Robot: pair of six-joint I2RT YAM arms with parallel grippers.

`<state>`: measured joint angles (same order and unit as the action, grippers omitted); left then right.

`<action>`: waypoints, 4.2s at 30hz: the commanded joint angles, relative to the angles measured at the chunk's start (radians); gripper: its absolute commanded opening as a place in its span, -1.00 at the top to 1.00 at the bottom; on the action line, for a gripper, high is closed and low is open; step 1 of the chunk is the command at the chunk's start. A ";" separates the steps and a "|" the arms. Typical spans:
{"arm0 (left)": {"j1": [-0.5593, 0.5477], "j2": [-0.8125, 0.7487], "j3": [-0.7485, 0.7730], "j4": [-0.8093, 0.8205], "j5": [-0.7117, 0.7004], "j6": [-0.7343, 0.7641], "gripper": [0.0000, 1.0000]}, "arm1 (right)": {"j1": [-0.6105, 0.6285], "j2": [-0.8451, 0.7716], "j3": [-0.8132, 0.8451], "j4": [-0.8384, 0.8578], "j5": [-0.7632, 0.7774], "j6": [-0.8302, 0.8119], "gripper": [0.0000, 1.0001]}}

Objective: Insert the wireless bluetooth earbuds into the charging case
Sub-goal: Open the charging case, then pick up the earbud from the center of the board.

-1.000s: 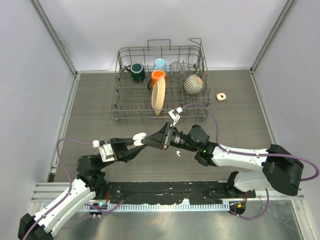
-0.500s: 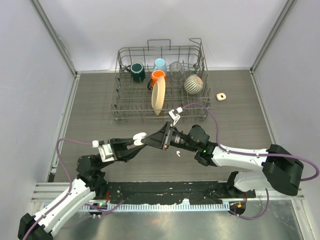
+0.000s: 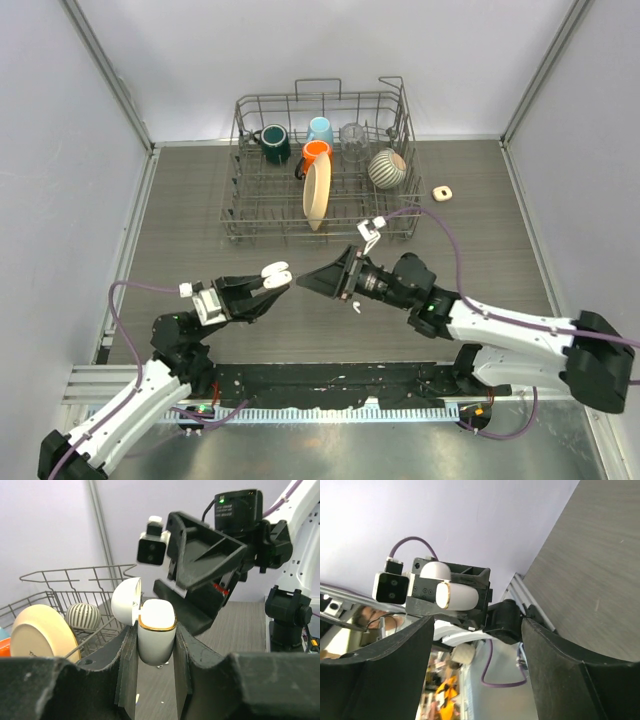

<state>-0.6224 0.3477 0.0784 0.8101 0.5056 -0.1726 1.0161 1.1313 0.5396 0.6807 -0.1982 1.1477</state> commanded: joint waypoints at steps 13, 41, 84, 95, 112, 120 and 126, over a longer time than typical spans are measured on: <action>0.000 -0.044 -0.015 0.020 -0.019 0.032 1.00 | -0.079 -0.357 0.079 -1.081 0.643 -0.322 -0.47; 0.000 -0.007 -0.035 0.087 0.030 -0.033 1.00 | -0.333 -0.028 0.017 -0.824 0.545 -0.629 -0.47; 0.000 -0.047 -0.048 0.057 0.008 -0.028 1.00 | -0.418 0.283 -0.116 -0.331 0.508 -0.669 0.15; 0.000 -0.062 -0.046 0.040 0.004 -0.024 1.00 | -0.415 0.242 -0.130 -0.392 0.519 -0.629 0.43; 0.000 -0.072 -0.055 0.034 -0.001 -0.024 1.00 | -0.211 0.097 -0.152 -0.702 0.729 -0.191 0.53; 0.000 -0.117 -0.055 -0.012 -0.009 -0.019 1.00 | -0.169 0.136 -0.116 -0.710 0.734 -0.190 -0.16; 0.000 -0.162 -0.055 -0.060 -0.021 -0.011 1.00 | -0.169 0.091 -0.076 -0.708 0.692 -0.393 -0.29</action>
<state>-0.6224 0.2127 0.0494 0.7712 0.5079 -0.2012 0.8433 1.2514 0.4187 0.0151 0.4870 0.8795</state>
